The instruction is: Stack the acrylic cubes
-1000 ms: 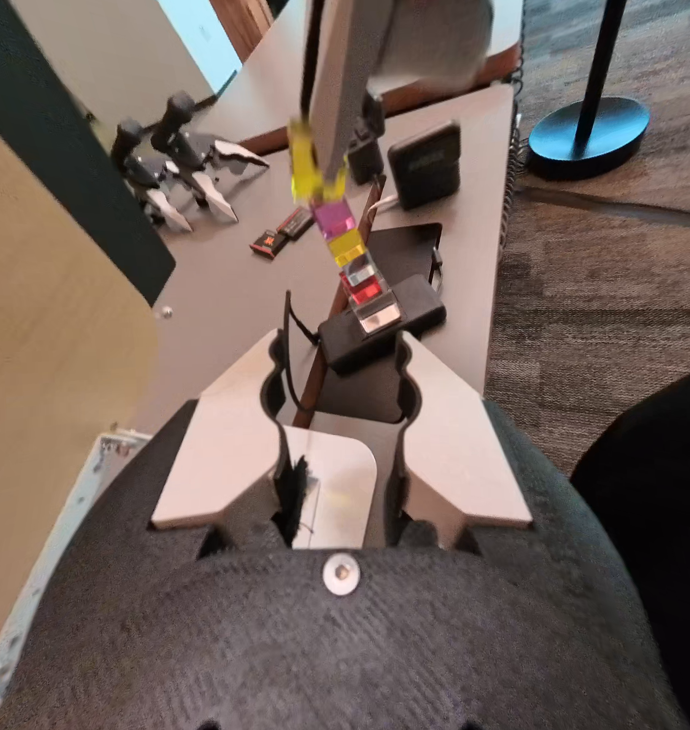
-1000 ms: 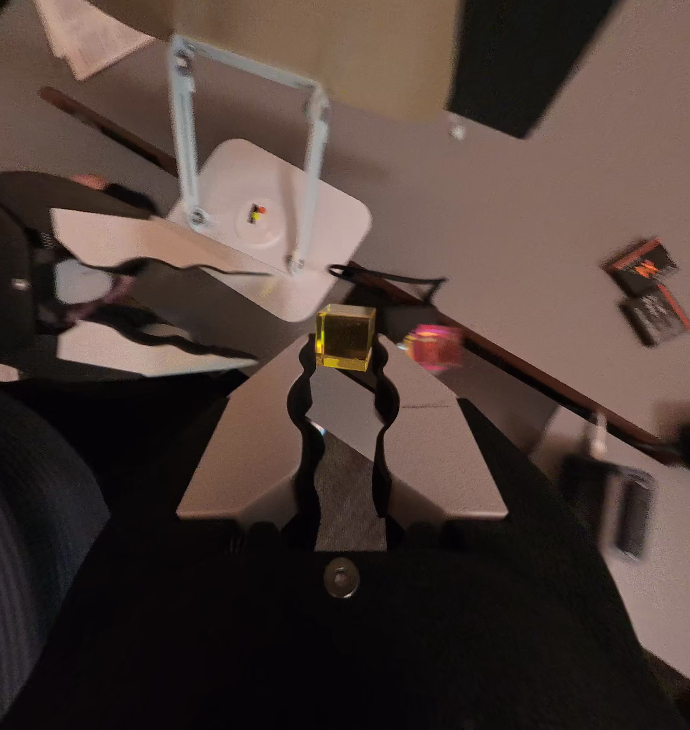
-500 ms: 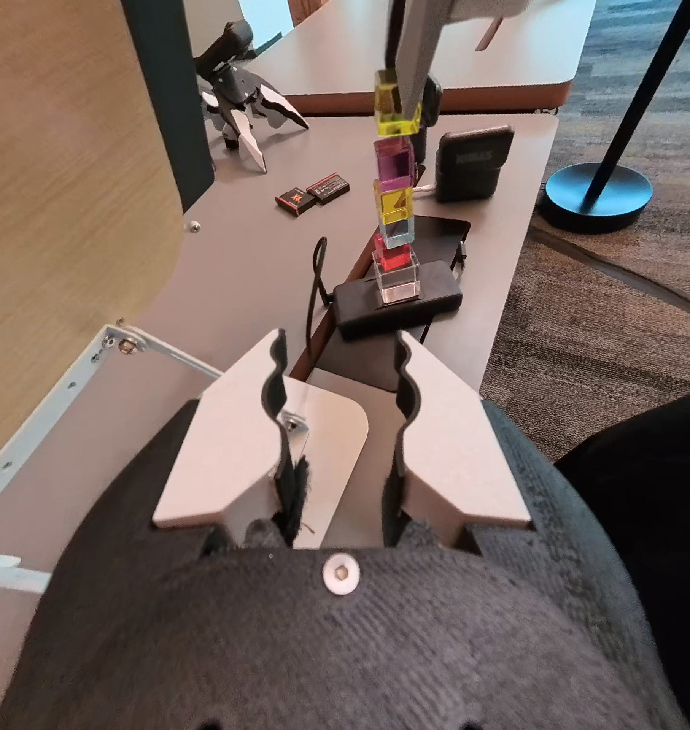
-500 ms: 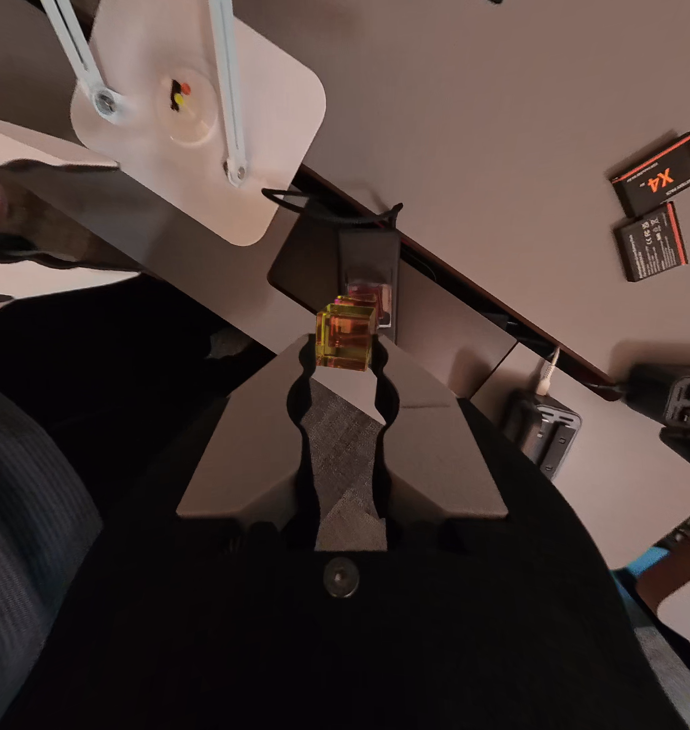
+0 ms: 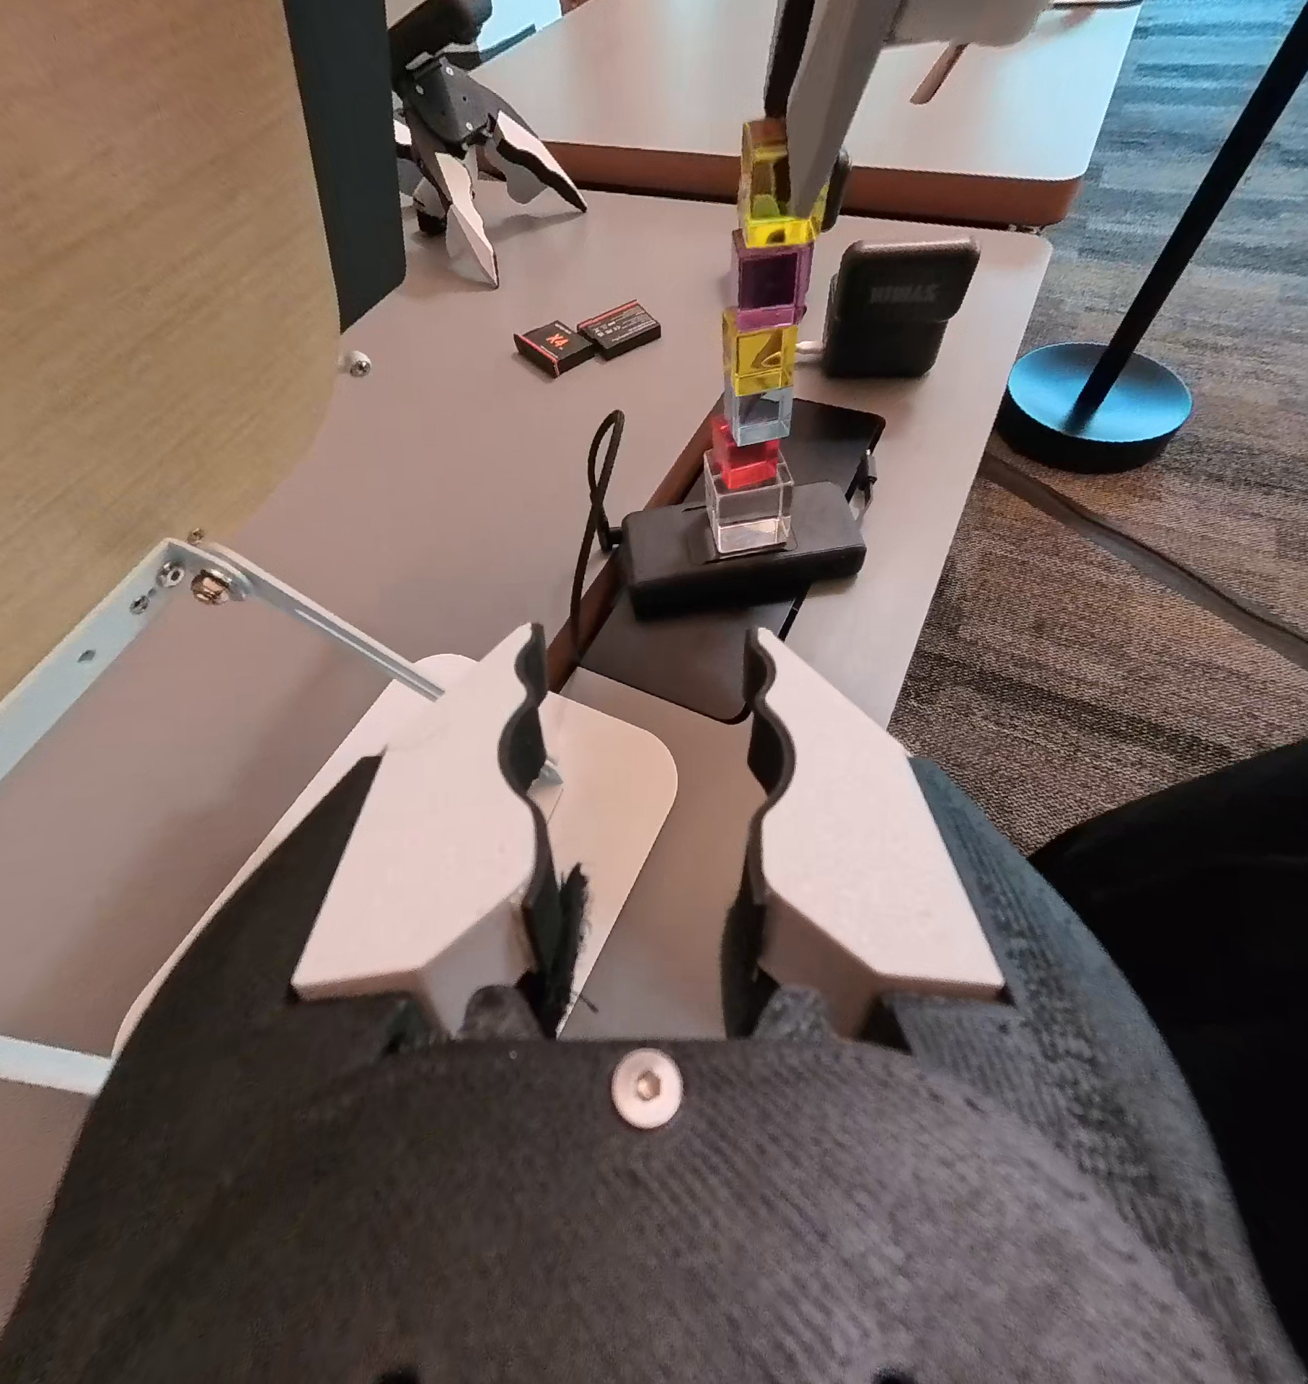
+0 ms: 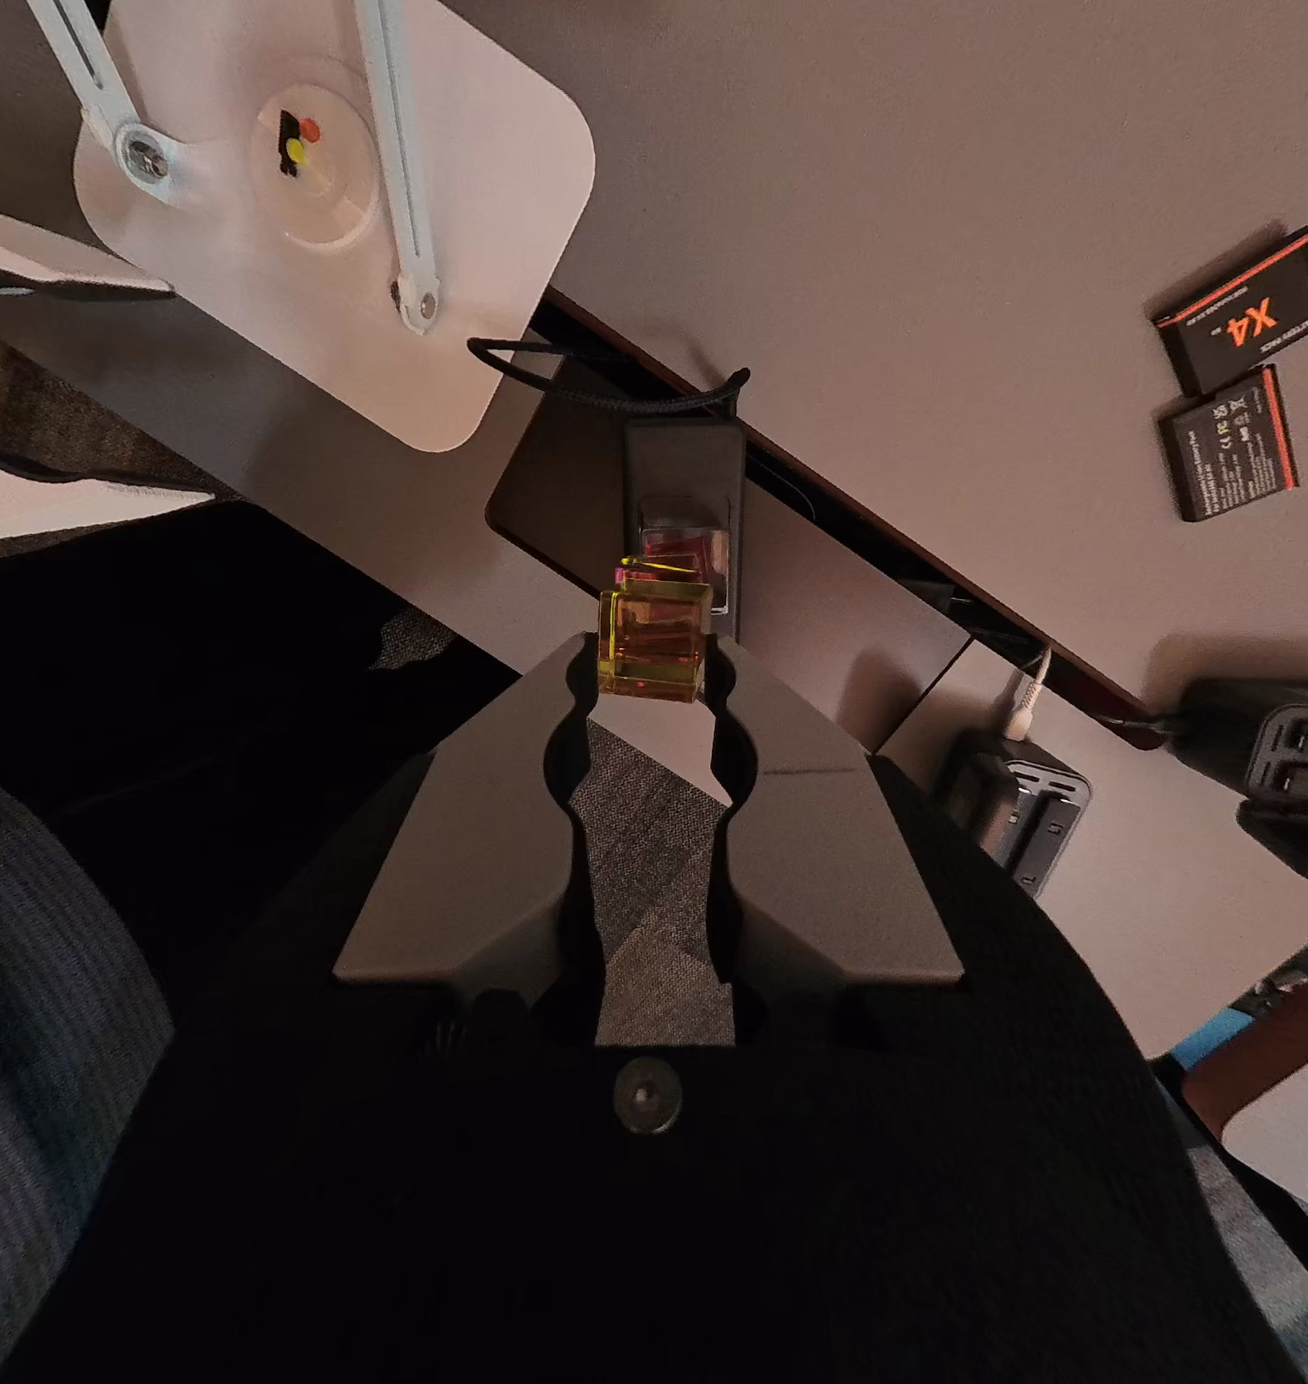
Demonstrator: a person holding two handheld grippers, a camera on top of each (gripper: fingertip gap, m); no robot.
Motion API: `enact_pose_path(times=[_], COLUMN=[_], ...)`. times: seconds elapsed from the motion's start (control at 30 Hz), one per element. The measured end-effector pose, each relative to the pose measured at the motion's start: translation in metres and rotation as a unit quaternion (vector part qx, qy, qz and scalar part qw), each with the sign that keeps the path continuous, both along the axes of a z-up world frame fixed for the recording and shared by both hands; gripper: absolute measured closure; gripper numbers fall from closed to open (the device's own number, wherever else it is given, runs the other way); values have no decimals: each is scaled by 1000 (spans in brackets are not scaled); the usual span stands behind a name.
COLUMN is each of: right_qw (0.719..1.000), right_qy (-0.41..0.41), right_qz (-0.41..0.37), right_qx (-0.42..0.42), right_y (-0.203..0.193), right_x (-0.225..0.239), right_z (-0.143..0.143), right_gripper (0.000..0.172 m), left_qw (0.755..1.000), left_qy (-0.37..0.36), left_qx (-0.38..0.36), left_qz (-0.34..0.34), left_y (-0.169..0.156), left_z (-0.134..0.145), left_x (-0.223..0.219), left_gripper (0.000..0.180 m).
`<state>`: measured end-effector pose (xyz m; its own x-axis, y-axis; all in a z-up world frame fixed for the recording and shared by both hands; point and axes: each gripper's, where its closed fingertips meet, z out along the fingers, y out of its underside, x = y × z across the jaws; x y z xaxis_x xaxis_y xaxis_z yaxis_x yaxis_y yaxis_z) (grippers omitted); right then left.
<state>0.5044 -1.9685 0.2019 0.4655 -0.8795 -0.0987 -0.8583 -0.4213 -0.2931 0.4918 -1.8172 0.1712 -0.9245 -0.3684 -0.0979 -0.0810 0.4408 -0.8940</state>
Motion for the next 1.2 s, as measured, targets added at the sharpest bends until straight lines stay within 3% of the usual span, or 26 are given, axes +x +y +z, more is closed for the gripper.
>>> enact_pose_path(times=[0.33, 0.47, 0.63, 0.73, 0.93, 1.2], right_qw=[1000, 997, 976, 964, 968, 961], right_qy=[-12, -56, -161, -189, -183, -247], right_qz=[-5, -30, -112, -143, -101, -66], right_qx=[14, 36, 99, 122, 138, 103], right_y=[2, 0, -19, -23, 18, 39], right_x=[3, 6, -2, -19, -43, -29], right_z=[0, 11, 27, 2, -81, -113], right_gripper=[145, 134, 157, 172, 172, 172], left_qw=[1000, 1000, 999, 999, 999, 999], left_qy=[9, 30, 34, 40, 44, 49], left_qx=[-2, -8, -7, -2, 9, 19], left_qz=[-4, -4, 8, 10, -1, -10], left_y=[-4, -6, 1, 4, -1, -7], left_z=[-2, -3, -6, -10, -16, -19], left_x=[-1, -3, -1, -1, -5, -8], left_gripper=[128, 127, 127, 127, 127, 127])
